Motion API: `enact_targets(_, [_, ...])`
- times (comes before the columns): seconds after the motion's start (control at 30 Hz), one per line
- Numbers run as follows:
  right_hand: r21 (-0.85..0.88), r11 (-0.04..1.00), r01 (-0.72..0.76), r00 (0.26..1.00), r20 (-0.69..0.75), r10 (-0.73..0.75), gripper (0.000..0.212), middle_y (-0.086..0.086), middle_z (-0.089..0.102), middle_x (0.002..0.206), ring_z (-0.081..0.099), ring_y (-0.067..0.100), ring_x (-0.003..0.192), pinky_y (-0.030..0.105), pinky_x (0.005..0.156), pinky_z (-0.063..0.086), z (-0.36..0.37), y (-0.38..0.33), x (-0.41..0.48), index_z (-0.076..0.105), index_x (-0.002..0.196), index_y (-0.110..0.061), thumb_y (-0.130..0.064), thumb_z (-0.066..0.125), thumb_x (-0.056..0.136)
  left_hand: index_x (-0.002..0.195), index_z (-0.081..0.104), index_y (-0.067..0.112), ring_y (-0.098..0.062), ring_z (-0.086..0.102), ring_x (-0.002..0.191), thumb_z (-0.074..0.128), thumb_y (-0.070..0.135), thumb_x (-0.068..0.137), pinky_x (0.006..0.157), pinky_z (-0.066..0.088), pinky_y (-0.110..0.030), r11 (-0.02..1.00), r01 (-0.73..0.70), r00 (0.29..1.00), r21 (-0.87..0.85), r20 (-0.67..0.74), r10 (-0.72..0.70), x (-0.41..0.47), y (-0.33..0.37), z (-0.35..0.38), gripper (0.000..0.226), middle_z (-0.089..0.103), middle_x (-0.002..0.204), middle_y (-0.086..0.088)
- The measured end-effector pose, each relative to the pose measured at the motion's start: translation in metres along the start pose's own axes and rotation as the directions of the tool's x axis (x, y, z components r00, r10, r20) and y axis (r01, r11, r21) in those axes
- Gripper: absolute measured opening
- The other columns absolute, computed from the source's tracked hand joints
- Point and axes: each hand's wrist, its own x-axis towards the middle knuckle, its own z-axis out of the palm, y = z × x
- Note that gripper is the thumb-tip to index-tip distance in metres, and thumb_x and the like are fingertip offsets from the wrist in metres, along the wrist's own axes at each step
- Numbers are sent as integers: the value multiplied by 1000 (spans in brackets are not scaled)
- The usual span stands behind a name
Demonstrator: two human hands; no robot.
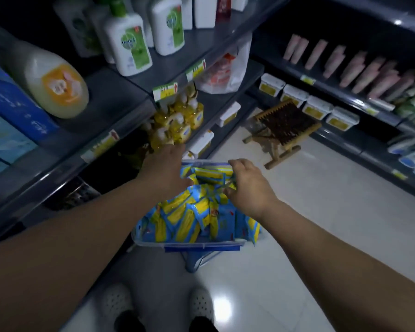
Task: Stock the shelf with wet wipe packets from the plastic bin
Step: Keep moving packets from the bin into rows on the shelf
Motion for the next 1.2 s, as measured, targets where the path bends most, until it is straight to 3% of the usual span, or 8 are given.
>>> enact_targets(0.37, [8,1000,-2,971,241,0,62,10,38,145,38,32,132,37,103,37,145,14,46,37,143,-15,-28,63,88,146,30,20,-29,44,130,64,40,87,101,41,-39,976,174,958,-134,253,-136,26,-52,153,71,40,146,-7])
enact_targets(0.57, [13,1000,3,973,231,-6,65,13,39,141,37,31,132,35,103,35,204,14,62,37,142,-10,-30,65,87,133,46,19,-28,54,115,69,34,82,88,46,-34,968,135,964,-210,252,-80,29,-65,207,59,56,126,-7])
enact_targets(0.7, [-187,981,53,981,195,-16,95,11,19,155,26,31,138,41,107,32,225,18,64,17,151,-21,-51,70,78,121,47,16,-30,60,106,70,43,78,84,50,-42,964,132,978,-231,188,-89,31,-69,226,56,59,116,-6])
enact_targets(0.8, [-257,966,41,987,159,1,97,13,14,157,27,32,138,43,106,33,230,22,69,22,149,-26,-50,75,72,110,44,13,-31,62,94,69,46,80,70,47,-38,989,95,992,-112,93,-85,32,-65,232,51,61,104,-8])
enact_targets(0.97, [-94,996,9,995,103,1,59,14,23,152,31,36,133,42,101,40,233,26,63,43,134,-18,-19,70,81,112,40,13,-33,63,87,65,39,86,60,39,-35,985,122,989,-119,99,-111,28,-51,240,45,63,94,-9])
enact_targets(1.03, [14,1000,13,999,47,-14,49,16,38,141,41,39,123,42,90,47,229,30,58,52,124,-12,-4,63,77,92,45,14,-32,60,89,61,35,89,62,35,-34,985,99,990,-143,115,-83,25,-47,239,27,59,89,-9])
enact_targets(1.1, [130,991,4,1000,7,-5,52,17,50,124,49,39,111,39,81,47,221,33,56,55,122,-10,5,55,73,68,36,16,-31,56,82,62,31,87,62,32,-32,964,128,983,-234,157,-93,22,-48,232,36,48,71,-6])
enact_targets(1.2, [301,948,-98,993,-34,114,45,10,60,106,56,32,92,26,67,37,190,29,51,56,121,-16,4,50,81,59,30,16,-27,42,64,65,27,85,57,28,-32,921,172,980,-349,159,-123,20,-50,206,45,32,59,-2])
